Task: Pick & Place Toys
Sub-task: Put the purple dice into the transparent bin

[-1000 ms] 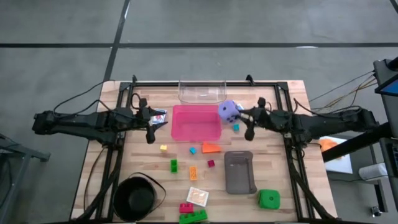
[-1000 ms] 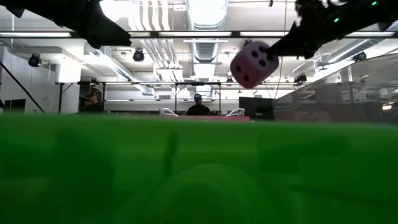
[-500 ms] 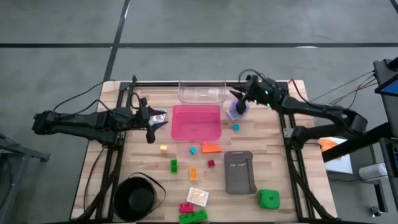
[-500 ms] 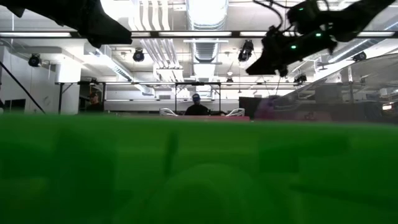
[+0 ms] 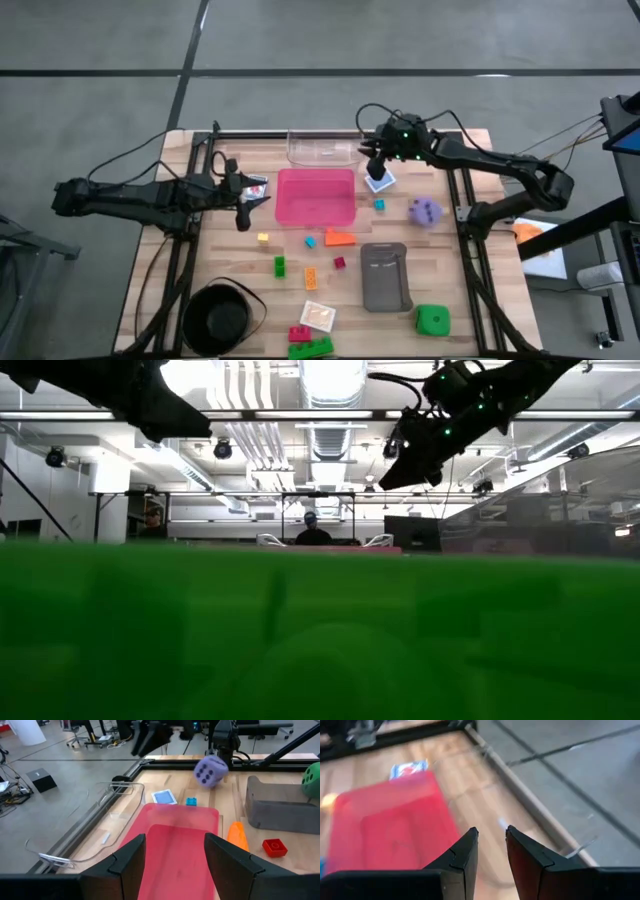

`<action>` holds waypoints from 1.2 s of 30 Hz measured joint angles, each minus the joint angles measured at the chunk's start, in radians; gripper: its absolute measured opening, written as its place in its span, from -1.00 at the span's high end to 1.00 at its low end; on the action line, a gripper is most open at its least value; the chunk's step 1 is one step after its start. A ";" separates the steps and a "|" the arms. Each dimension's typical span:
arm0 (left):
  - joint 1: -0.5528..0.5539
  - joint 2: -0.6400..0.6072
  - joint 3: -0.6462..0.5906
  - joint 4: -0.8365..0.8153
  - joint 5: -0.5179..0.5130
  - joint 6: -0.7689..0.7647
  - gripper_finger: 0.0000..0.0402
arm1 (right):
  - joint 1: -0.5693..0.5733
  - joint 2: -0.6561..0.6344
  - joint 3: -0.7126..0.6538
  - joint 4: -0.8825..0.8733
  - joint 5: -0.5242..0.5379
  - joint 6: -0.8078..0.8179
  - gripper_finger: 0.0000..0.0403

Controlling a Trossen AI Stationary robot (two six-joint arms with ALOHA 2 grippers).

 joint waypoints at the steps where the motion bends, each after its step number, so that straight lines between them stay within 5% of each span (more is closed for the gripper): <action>1: 0.000 0.000 -0.003 0.000 0.000 0.000 -0.02 | 0.008 -0.014 0.000 -0.035 -0.001 0.003 0.49; 13: 0.000 0.000 0.000 0.019 -0.002 0.017 -0.02 | 0.136 -0.118 -0.008 -0.323 0.066 0.037 0.44; 27: 0.000 0.000 0.000 0.020 -0.003 0.020 -0.02 | 0.265 -0.091 0.026 -0.623 0.150 0.079 -0.76; 36: 0.000 0.000 -0.001 0.019 -0.003 0.027 -0.02 | 0.458 -0.141 0.052 -0.914 0.246 0.220 -0.87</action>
